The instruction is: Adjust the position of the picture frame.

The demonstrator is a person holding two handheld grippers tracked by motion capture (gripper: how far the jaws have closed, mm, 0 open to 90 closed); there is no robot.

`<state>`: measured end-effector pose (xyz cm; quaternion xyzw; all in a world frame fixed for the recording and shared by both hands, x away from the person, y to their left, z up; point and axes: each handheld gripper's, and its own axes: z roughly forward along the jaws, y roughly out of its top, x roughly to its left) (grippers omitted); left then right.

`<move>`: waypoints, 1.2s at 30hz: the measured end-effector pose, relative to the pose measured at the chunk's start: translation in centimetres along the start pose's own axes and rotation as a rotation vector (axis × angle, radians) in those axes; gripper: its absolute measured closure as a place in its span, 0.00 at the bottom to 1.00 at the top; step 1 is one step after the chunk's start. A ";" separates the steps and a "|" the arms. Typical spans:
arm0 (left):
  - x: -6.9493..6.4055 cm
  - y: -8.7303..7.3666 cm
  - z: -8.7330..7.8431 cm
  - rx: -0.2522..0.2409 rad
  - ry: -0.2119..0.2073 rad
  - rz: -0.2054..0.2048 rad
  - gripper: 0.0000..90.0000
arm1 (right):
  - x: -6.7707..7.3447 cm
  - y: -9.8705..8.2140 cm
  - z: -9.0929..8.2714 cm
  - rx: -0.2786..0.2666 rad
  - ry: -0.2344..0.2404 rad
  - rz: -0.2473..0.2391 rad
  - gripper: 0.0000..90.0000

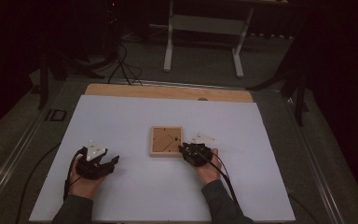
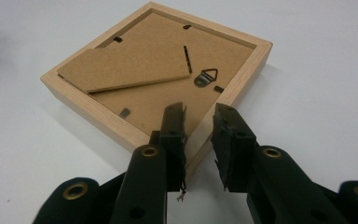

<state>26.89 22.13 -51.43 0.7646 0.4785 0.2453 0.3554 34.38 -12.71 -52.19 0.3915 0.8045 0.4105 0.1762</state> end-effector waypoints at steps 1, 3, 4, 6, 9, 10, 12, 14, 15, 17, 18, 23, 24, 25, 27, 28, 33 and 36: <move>0.0 0.0 0.0 0.000 0.000 0.000 0.50 | 0.1 0.0 0.0 -0.001 0.001 0.002 0.82; 0.0 0.0 0.0 0.000 0.000 0.000 0.50 | 0.2 0.0 0.1 -0.005 0.001 0.006 0.82; 0.0 0.0 0.0 -0.001 0.000 0.000 0.50 | 0.2 0.0 0.1 -0.007 0.002 0.005 0.82; 0.0 0.0 0.0 -0.001 0.001 0.000 0.50 | 0.3 0.0 0.2 -0.006 0.002 0.005 0.82; 0.0 0.0 0.0 -0.002 0.001 0.000 0.50 | 0.3 0.1 0.2 -0.005 0.005 0.003 0.82; 0.0 0.0 0.0 -0.003 0.001 -0.002 0.50 | 0.3 0.1 0.2 -0.006 0.005 0.003 0.82; 0.0 0.0 0.0 -0.002 0.001 0.000 0.50 | 0.4 0.1 0.2 -0.007 0.003 0.005 0.82; 0.1 0.0 -0.1 -0.003 0.000 -0.001 0.50 | 0.4 0.0 0.2 -0.009 0.002 0.005 0.82; 0.1 0.0 -0.1 -0.003 0.000 -0.001 0.50 | 0.4 0.0 0.2 -0.008 0.002 0.004 0.82; 0.1 0.0 -0.1 -0.004 0.000 -0.001 0.50 | 0.4 0.1 0.2 -0.007 0.002 0.002 0.82; 0.1 0.0 -0.1 -0.003 0.000 -0.001 0.50 | 0.4 0.1 0.2 -0.007 0.002 0.002 0.82; 0.1 0.0 -0.1 -0.004 -0.001 -0.001 0.50 | 0.3 0.1 0.2 -0.003 0.003 -0.001 0.79; 0.1 0.0 -0.1 -0.004 -0.001 0.001 0.50 | 0.2 0.1 0.2 -0.002 0.003 -0.001 0.78; 0.1 0.0 -0.1 -0.004 -0.001 0.002 0.50 | 0.1 0.2 0.1 0.003 0.003 -0.005 0.74; 0.1 0.0 -0.1 -0.005 -0.001 0.002 0.50 | 0.0 0.3 0.0 0.004 0.006 -0.014 0.70; 0.1 0.0 -0.1 -0.005 -0.002 0.002 0.50 | 0.0 0.3 -0.1 0.006 0.008 -0.016 0.68; 0.1 0.0 -0.1 -0.005 -0.002 0.001 0.50 | 0.0 0.4 -0.6 0.006 0.014 -0.028 0.63; 0.1 0.0 0.0 -0.006 -0.001 0.000 0.50 | 0.0 0.5 -1.1 0.009 0.015 -0.039 0.60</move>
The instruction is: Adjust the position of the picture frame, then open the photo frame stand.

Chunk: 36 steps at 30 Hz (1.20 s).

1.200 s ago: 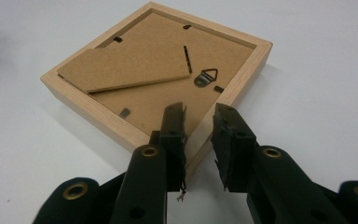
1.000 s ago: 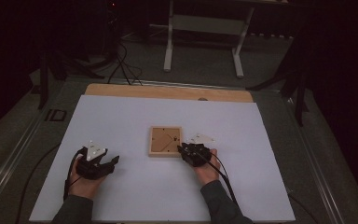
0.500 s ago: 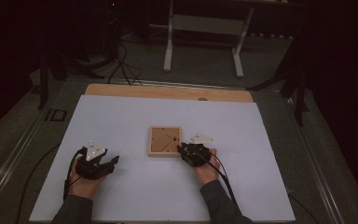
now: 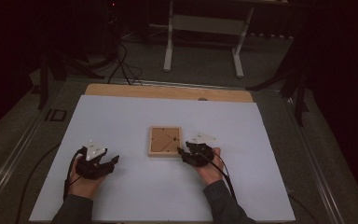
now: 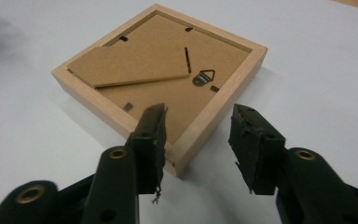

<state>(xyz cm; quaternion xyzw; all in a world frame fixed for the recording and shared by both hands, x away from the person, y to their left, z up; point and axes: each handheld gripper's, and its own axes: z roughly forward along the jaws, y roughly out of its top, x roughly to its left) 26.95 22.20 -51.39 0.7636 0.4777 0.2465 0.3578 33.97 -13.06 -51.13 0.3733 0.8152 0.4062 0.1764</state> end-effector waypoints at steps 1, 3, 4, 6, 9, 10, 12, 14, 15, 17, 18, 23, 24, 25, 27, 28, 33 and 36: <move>0.0 0.0 0.1 0.003 0.000 0.001 0.50 | -0.1 0.0 -0.3 0.009 0.002 -0.005 0.58; 0.0 0.0 0.1 0.005 0.000 0.003 0.50 | -0.1 0.1 -0.4 0.014 0.000 -0.009 0.56; 0.0 0.0 0.1 0.007 -0.001 0.003 0.50 | -0.3 0.1 -0.7 0.026 -0.010 -0.012 0.52; 0.0 0.0 0.1 0.007 -0.002 0.005 0.50 | -0.4 0.1 -1.0 0.037 -0.016 -0.020 0.50; -0.1 0.1 0.1 0.004 -0.003 0.006 0.50 | -0.4 0.1 -1.3 0.047 -0.022 -0.032 0.47; -0.1 0.1 0.1 0.003 -0.002 0.007 0.50 | -0.3 0.0 -1.6 0.054 -0.027 -0.045 0.46; 0.0 0.0 0.1 0.004 -0.003 0.005 0.50 | -0.3 0.0 -1.7 0.055 -0.026 -0.049 0.46; 0.0 0.1 0.1 0.004 -0.004 0.005 0.50 | -0.3 -0.2 -2.0 0.053 -0.021 -0.053 0.46; 0.0 0.1 0.1 0.005 -0.004 0.006 0.50 | -0.2 -0.3 -2.0 0.053 -0.020 -0.052 0.46; -0.1 0.1 0.1 0.004 -0.004 0.006 0.50 | -0.2 -0.4 -2.0 0.054 -0.018 -0.056 0.46; -0.1 0.1 0.2 0.005 -0.006 0.006 0.50 | -0.2 -0.6 -2.0 0.049 -0.015 -0.052 0.46; -0.2 0.1 0.1 0.002 -0.009 0.005 0.50 | -0.2 -0.9 -1.9 0.050 -0.018 -0.057 0.47; -0.2 0.1 0.1 0.001 -0.013 0.006 0.50 | -0.2 -0.9 -1.9 0.049 -0.015 -0.056 0.47; -0.3 0.1 0.1 0.000 -0.021 0.007 0.50 | -0.1 -0.9 -1.9 0.046 -0.013 -0.056 0.48; -0.6 0.1 0.2 0.005 -0.026 0.015 0.50 | -0.1 -0.9 -1.9 0.040 -0.012 -0.060 0.48; -0.7 0.1 0.3 0.008 -0.031 0.016 0.50 | -0.1 -0.9 -1.9 0.041 -0.011 -0.061 0.48; -1.7 0.9 0.1 -0.012 -0.069 0.030 0.49 | -0.2 -0.9 -1.9 0.039 -0.013 -0.066 0.49; -2.6 1.7 -0.1 -0.015 -0.084 0.057 0.49 | -0.2 -0.8 -2.0 0.042 -0.011 -0.072 0.51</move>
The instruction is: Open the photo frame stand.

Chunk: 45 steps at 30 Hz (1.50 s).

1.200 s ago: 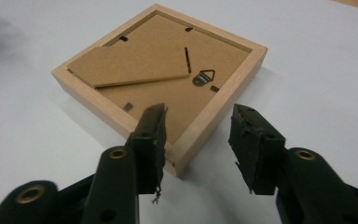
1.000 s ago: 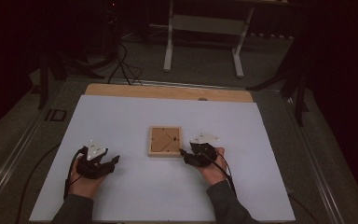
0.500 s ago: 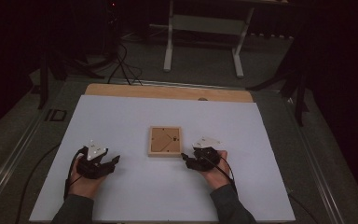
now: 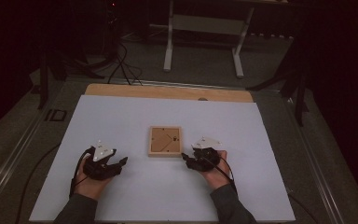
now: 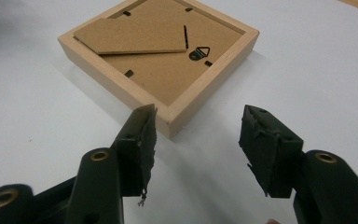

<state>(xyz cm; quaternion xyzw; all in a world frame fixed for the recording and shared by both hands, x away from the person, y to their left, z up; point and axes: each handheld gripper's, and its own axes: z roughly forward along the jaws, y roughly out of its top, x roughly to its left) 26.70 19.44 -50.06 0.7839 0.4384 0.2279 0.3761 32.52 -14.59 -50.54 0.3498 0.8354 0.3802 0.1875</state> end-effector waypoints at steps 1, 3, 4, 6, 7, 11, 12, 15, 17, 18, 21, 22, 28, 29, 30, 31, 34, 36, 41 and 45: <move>-0.3 0.3 0.0 -0.002 -0.007 0.013 0.50 | 0.0 0.0 0.0 -0.003 0.001 0.000 0.51; -0.8 0.8 0.0 -0.006 -0.019 0.027 0.50 | -0.1 0.1 -0.2 -0.007 0.004 -0.003 0.53; -1.0 1.1 0.0 -0.005 -0.024 0.034 0.50 | -0.1 0.1 -0.3 -0.009 0.006 -0.004 0.54; -1.5 1.8 0.2 -0.009 -0.037 0.040 0.50 | -0.1 0.1 -0.3 -0.013 0.011 -0.004 0.57; -1.8 2.1 0.4 -0.013 -0.042 0.042 0.50 | -0.2 0.1 -0.3 -0.014 0.015 -0.002 0.57; -2.6 3.3 1.2 -0.018 -0.055 0.062 0.51 | -0.1 0.2 -0.2 -0.016 0.023 -0.004 0.60; -2.8 3.5 1.4 -0.018 -0.059 0.059 0.52 | -0.1 0.2 -0.2 -0.017 0.023 -0.005 0.61; -3.3 4.3 2.3 -0.013 -0.076 0.067 0.56 | 0.0 0.2 -0.1 -0.017 0.024 -0.004 0.64; -3.7 4.7 3.0 -0.006 -0.086 0.072 0.57 | 0.0 0.2 0.0 -0.017 0.026 -0.005 0.67; -3.8 4.8 3.3 -0.006 -0.091 0.074 0.59 | 0.1 0.3 0.0 -0.020 0.035 -0.009 0.69; -4.3 5.3 4.1 0.001 -0.103 0.083 0.61 | 0.2 0.5 0.0 -0.023 0.033 -0.012 0.73; -4.5 5.4 4.3 0.000 -0.104 0.086 0.61 | 0.2 0.6 0.1 -0.026 0.035 -0.013 0.75; -5.1 6.5 5.5 0.009 -0.109 0.098 0.60 | 0.5 0.9 0.5 -0.036 0.028 -0.021 0.85; -5.2 6.6 5.7 0.009 -0.110 0.096 0.60 | 0.5 1.0 0.6 -0.037 0.025 -0.020 0.88; -5.2 6.7 5.9 0.011 -0.110 0.094 0.60 | 0.6 1.0 0.7 -0.040 0.024 -0.019 0.90; -5.2 6.8 6.1 0.015 -0.110 0.099 0.60 | 0.6 1.0 0.8 -0.040 0.023 -0.019 0.92; -5.4 7.1 6.6 0.012 -0.114 0.093 0.59 | 0.8 1.1 1.2 -0.034 0.018 -0.021 0.98; -5.5 7.3 6.9 0.010 -0.114 0.097 0.59 | 0.8 1.1 1.5 -0.035 0.018 -0.023 0.99; -5.5 7.5 7.6 0.010 -0.119 0.091 0.59 | 1.1 1.2 2.2 -0.022 0.023 -0.025 1.00; -5.4 7.5 8.2 0.026 -0.119 0.087 0.58 | 1.2 1.1 2.5 -0.016 0.022 -0.029 1.00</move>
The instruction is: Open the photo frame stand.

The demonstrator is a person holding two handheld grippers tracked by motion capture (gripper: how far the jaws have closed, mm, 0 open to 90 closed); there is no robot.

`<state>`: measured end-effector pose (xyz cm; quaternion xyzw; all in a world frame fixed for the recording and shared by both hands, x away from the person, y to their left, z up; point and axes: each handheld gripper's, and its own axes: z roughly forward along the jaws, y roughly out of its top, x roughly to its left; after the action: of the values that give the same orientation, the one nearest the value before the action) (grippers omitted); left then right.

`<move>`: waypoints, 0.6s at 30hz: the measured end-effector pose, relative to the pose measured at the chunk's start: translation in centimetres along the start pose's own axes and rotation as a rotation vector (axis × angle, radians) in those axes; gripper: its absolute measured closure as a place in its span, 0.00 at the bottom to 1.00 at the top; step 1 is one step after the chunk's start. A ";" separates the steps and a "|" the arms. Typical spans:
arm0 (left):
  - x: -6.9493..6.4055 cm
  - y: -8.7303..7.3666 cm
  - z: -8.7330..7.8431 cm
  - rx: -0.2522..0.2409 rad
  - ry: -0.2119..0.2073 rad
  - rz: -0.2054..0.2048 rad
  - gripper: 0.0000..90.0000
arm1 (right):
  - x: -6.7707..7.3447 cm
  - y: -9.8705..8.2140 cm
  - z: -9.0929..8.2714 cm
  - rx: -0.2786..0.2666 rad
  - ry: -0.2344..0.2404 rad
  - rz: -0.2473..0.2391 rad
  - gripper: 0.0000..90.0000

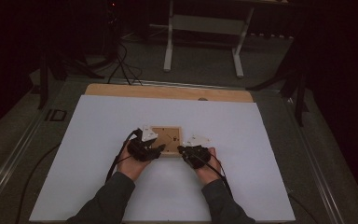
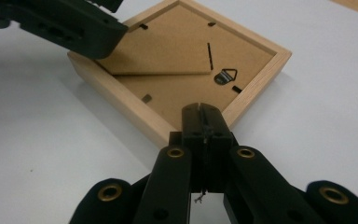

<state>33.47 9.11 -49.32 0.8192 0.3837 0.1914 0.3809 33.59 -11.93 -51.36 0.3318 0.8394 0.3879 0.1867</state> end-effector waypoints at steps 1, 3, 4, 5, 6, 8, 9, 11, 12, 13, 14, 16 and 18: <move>0.0 0.0 0.2 0.002 0.001 0.001 0.58 | 0.0 0.0 0.0 -0.002 0.000 0.002 1.00; 0.1 -0.1 0.4 0.012 0.003 0.000 0.58 | 0.0 0.0 0.0 0.000 -0.001 -0.002 1.00; 0.2 -0.1 0.5 0.015 0.004 -0.002 0.57 | 0.0 0.0 0.0 0.000 -0.001 -0.004 1.00; 0.2 -0.1 0.6 0.019 0.004 -0.003 0.57 | 0.0 0.0 0.0 0.001 -0.001 -0.004 1.00; 0.3 -0.1 0.8 0.020 0.004 -0.007 0.57 | 0.0 0.0 0.0 0.001 -0.001 -0.004 1.00; 0.4 -0.2 0.9 0.027 0.008 -0.012 0.57 | 0.1 0.0 0.0 0.000 -0.002 -0.004 1.00; 0.4 -0.2 1.1 0.028 0.007 -0.013 0.56 | 0.1 0.0 0.0 0.000 -0.002 -0.003 1.00; 0.5 -0.2 1.3 0.036 0.007 -0.012 0.56 | 0.1 0.0 0.0 -0.002 -0.002 -0.001 1.00; 0.5 -0.3 1.3 0.040 0.005 -0.011 0.56 | 0.1 0.0 0.0 -0.004 -0.003 0.000 1.00; 0.5 -0.3 1.4 0.042 0.003 -0.015 0.56 | 0.1 -0.1 0.0 -0.004 -0.003 0.001 1.00; 0.4 -0.3 1.5 0.047 0.001 -0.013 0.56 | 0.1 -0.1 0.0 -0.004 -0.003 0.002 1.00; 0.4 -0.3 1.7 0.055 0.002 -0.007 0.56 | 0.1 -0.1 0.0 -0.003 -0.004 0.001 1.00; 0.4 -0.4 1.8 0.055 0.003 -0.008 0.57 | 0.1 -0.1 0.0 -0.004 -0.004 0.001 1.00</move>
<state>34.64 8.75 -50.72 0.8274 0.3929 0.1804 0.3584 33.49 -11.87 -51.43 0.3325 0.8380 0.3891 0.1889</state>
